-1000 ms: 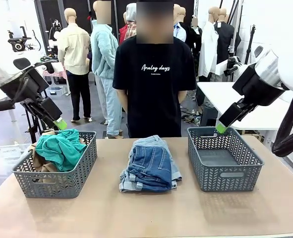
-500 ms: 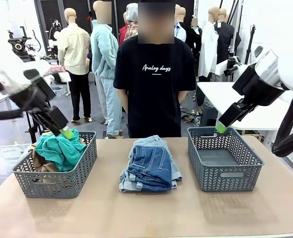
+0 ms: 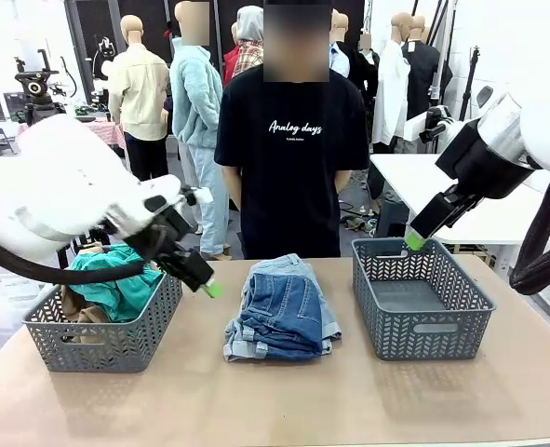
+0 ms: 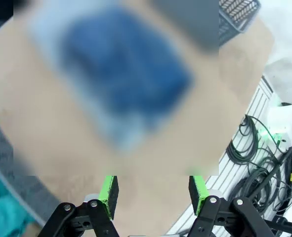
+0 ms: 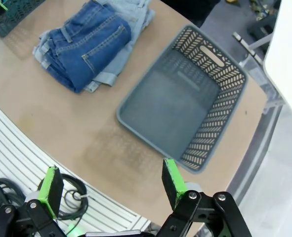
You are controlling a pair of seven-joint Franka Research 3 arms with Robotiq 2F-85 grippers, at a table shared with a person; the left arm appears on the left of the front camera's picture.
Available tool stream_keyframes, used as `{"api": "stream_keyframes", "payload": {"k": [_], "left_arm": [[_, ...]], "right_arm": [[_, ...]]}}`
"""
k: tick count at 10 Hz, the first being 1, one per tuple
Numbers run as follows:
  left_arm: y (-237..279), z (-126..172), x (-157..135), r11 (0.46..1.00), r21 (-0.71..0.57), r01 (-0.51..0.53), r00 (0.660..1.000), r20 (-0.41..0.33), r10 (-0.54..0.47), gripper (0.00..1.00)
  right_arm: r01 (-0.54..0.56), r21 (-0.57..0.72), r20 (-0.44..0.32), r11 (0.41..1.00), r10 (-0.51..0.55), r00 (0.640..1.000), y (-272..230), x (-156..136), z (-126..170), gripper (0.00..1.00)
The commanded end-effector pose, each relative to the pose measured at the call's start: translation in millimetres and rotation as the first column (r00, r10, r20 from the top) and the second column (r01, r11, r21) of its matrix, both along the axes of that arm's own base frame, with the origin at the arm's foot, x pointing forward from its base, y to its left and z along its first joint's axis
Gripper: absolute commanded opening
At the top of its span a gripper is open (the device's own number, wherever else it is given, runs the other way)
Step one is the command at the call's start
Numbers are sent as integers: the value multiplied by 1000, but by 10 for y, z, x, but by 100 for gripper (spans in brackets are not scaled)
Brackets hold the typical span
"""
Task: Sort the tops and bottoms.
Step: Lift clothes from the center of the table with your left hand.
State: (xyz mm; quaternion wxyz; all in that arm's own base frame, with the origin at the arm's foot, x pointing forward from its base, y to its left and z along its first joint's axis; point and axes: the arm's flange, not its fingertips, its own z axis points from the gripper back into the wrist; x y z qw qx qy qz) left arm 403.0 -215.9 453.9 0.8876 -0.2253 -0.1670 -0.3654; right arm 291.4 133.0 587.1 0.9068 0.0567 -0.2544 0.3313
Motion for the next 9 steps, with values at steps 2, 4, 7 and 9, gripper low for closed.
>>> {"api": "stream_keyframes", "payload": {"k": [2,4,7,9], "left_arm": [[-299,-300,427,997,11,70,997,34,-71,75],[-648,-472,721,988,96,121,991,53,-127,75],[-980,-594,1008,982,135,129,990,41,-136,75],[-1132,-665,1139,980,158,122,991,37,-130,75]], "right_arm": [[2,-17,2,1000,-2,1000,-8,37,4,100],[2,-17,2,1000,-2,1000,-8,37,4,100],[2,-17,2,1000,-2,1000,-8,37,4,100],[2,-17,2,1000,-2,1000,-8,37,4,100]]}}
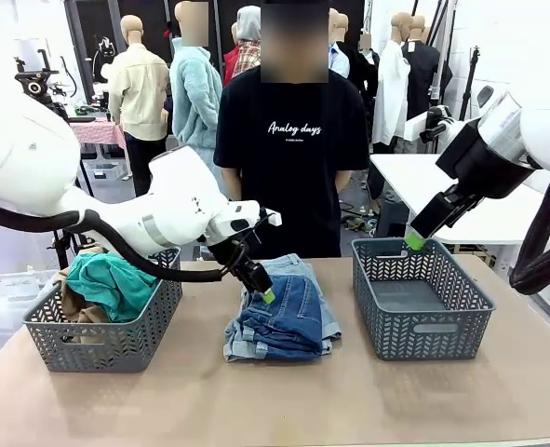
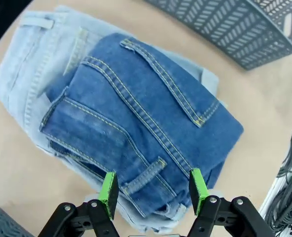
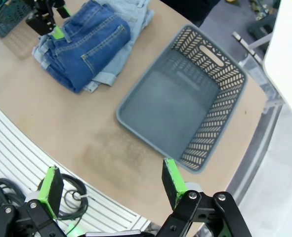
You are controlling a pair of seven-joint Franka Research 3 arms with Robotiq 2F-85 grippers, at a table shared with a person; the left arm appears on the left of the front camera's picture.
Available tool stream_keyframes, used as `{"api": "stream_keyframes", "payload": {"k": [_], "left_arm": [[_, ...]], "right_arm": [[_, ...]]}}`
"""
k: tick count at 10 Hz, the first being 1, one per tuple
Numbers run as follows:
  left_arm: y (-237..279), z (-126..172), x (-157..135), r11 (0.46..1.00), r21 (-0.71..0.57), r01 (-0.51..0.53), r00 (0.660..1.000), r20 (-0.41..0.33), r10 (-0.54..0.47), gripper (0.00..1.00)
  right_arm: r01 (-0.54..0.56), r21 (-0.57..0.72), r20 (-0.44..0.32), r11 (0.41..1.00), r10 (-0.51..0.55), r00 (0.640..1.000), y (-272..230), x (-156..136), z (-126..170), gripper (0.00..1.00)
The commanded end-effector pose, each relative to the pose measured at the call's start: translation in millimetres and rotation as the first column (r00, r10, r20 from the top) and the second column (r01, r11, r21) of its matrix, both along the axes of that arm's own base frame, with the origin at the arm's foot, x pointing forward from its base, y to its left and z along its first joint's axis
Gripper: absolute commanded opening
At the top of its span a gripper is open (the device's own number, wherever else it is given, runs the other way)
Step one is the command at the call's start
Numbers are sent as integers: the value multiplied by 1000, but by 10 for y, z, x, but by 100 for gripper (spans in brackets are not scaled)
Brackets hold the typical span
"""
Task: Sort the tops and bottoms.
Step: Lift clothes from the center of the table with your left hand.
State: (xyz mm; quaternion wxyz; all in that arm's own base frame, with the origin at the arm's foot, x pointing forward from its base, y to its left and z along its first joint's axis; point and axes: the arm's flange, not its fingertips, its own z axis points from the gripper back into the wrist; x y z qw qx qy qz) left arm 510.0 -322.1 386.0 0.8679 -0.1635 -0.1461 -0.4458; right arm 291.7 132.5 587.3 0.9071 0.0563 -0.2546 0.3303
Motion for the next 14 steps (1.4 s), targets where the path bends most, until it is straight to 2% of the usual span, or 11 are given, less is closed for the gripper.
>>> {"api": "stream_keyframes", "payload": {"k": [1,6,7,8,10,11,12,14], "left_arm": [[-83,-9,79,1000,17,-19,1000,6,19,75],[-73,-15,52,1000,2,-6,1000,-3,6,75],[-80,79,-99,1000,1,-21,998,59,21,75],[-192,132,-148,999,13,-51,982,182,48,75],[-438,178,-207,991,43,-128,945,310,109,75],[-525,143,-238,978,105,-183,919,371,132,75],[-584,71,-242,945,150,-291,894,395,212,75],[-726,82,-241,934,121,-336,878,399,264,75]], "right_arm": [[-1,-17,2,1000,1,1000,-3,34,2,100],[-1,-17,2,1000,1,1000,-3,34,2,100],[-1,-17,2,1000,1,1000,-3,34,2,100],[-1,-17,2,1000,1,1000,-3,34,2,100],[-1,-17,2,1000,1,1000,-3,34,2,100],[-1,-17,2,1000,1,1000,-3,34,2,100],[-1,-17,2,1000,1,1000,-3,34,2,100],[-1,-17,2,1000,1,1000,-3,34,2,100]]}}
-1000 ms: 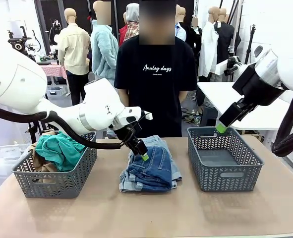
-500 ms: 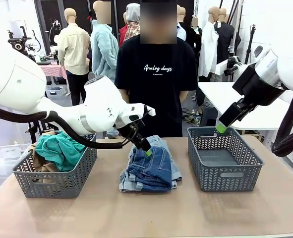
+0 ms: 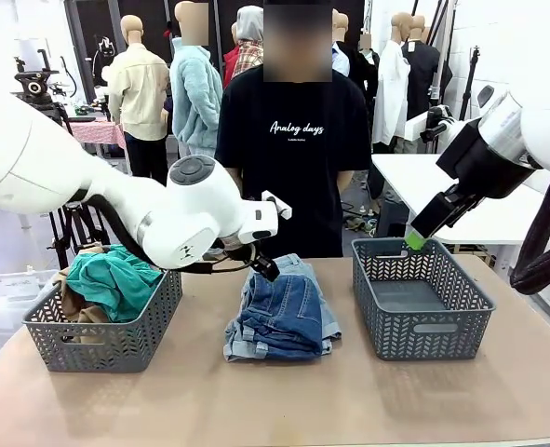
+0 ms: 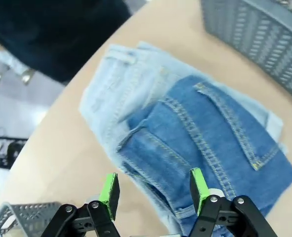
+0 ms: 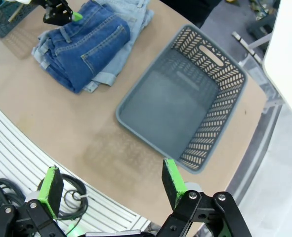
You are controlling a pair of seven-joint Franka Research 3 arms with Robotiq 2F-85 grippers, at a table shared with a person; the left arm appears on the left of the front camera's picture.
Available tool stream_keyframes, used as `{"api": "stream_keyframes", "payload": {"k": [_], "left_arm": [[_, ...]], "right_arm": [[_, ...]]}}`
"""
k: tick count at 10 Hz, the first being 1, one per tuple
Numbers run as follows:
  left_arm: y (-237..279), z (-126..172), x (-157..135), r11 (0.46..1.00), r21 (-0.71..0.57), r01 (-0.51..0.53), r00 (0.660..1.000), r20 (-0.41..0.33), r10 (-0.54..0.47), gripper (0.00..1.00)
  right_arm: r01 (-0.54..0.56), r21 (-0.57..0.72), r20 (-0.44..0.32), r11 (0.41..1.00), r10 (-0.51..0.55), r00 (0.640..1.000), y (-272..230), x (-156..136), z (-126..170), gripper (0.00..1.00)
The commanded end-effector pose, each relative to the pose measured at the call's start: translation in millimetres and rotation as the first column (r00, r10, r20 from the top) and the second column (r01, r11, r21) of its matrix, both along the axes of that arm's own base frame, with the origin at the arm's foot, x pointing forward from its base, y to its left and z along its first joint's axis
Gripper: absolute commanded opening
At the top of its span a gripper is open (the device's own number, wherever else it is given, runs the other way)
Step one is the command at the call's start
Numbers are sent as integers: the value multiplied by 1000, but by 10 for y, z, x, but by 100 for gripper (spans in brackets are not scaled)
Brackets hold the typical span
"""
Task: Sort the tops and bottoms.
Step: Lift clothes from the center of the table with your left hand.
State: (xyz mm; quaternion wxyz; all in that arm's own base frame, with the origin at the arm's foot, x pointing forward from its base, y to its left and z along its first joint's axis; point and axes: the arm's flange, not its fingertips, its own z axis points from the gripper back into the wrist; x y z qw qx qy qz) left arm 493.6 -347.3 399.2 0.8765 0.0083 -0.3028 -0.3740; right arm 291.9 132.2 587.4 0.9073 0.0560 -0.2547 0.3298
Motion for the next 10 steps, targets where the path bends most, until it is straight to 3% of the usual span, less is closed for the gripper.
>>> {"api": "stream_keyframes", "payload": {"k": [1,3,5,9,10], "left_arm": [[-542,6,-54,992,11,-128,992,-16,128,75],[-603,19,11,974,-21,-225,959,-179,218,75],[-569,8,48,952,-51,-301,917,-289,275,75],[-498,24,65,918,-97,-384,877,-348,331,77],[-489,-33,79,915,-63,-398,870,-344,354,95]], "right_arm": [[-2,-17,2,1000,2,1000,0,33,1,100],[-2,-17,2,1000,2,1000,0,33,1,100],[-2,-17,2,1000,2,1000,0,33,1,100],[-2,-17,2,1000,2,1000,0,33,1,100],[-2,-17,2,1000,2,1000,0,33,1,100]]}}
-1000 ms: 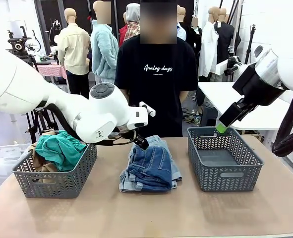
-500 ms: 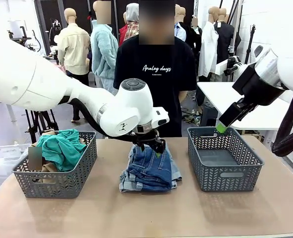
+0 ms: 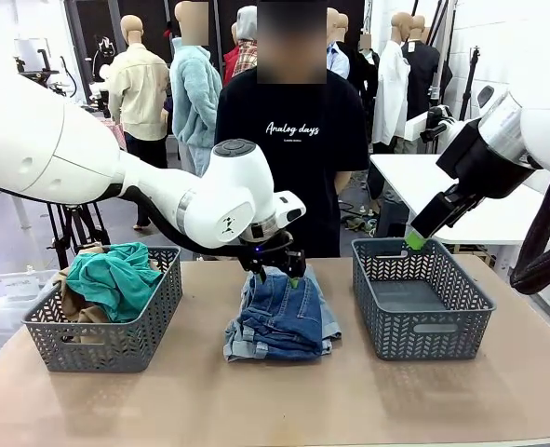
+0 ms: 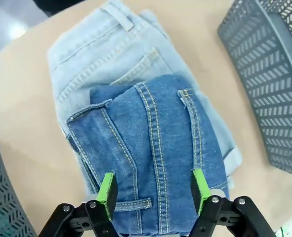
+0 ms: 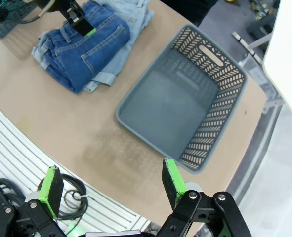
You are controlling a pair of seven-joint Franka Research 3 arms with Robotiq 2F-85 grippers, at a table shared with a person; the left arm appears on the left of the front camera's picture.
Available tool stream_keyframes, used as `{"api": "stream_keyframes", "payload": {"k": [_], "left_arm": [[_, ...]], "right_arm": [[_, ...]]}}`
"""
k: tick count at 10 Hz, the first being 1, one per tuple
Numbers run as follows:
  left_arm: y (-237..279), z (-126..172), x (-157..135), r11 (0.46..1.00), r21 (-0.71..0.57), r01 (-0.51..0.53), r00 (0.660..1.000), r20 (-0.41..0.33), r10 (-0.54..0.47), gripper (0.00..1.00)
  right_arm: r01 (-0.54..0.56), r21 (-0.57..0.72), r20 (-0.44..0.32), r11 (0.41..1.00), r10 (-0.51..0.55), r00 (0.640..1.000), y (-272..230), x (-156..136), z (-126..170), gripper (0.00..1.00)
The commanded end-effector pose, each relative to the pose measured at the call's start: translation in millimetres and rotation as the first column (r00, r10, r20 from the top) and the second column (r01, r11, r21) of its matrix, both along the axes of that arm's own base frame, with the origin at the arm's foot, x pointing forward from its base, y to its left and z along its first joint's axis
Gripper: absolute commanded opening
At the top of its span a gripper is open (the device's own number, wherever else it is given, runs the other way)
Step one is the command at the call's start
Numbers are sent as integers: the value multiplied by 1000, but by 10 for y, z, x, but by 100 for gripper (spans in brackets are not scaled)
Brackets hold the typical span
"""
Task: Sort the tops and bottoms.
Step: Lift clothes from the center of the table with your left hand.
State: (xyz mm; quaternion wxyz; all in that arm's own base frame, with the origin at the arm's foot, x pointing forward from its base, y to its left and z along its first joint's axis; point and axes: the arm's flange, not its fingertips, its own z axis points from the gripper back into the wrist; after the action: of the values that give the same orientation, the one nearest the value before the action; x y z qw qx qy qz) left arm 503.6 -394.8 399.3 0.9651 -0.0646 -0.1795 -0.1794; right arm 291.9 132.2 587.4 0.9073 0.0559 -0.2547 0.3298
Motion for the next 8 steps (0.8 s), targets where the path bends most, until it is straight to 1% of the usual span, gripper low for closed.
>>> {"api": "stream_keyframes", "payload": {"k": [1,2,4,6,7,8], "left_arm": [[-13,-59,-7,996,78,-39,999,22,37,100],[-2,-87,11,989,129,-79,996,38,75,100],[33,-202,77,982,161,-103,995,16,102,100],[91,-241,141,986,118,-116,993,9,116,100],[110,-289,157,992,56,-110,993,-43,113,100],[119,-321,174,993,46,-109,992,-59,112,100]], "right_arm": [[-2,-16,2,1000,2,1000,0,32,1,100],[-2,-16,2,1000,2,1000,0,32,1,100],[-2,-16,2,1000,2,1000,0,32,1,100],[-2,-16,2,1000,2,1000,0,32,1,100],[-2,-16,2,1000,2,1000,0,32,1,100],[-2,-16,2,1000,2,1000,0,32,1,100]]}}
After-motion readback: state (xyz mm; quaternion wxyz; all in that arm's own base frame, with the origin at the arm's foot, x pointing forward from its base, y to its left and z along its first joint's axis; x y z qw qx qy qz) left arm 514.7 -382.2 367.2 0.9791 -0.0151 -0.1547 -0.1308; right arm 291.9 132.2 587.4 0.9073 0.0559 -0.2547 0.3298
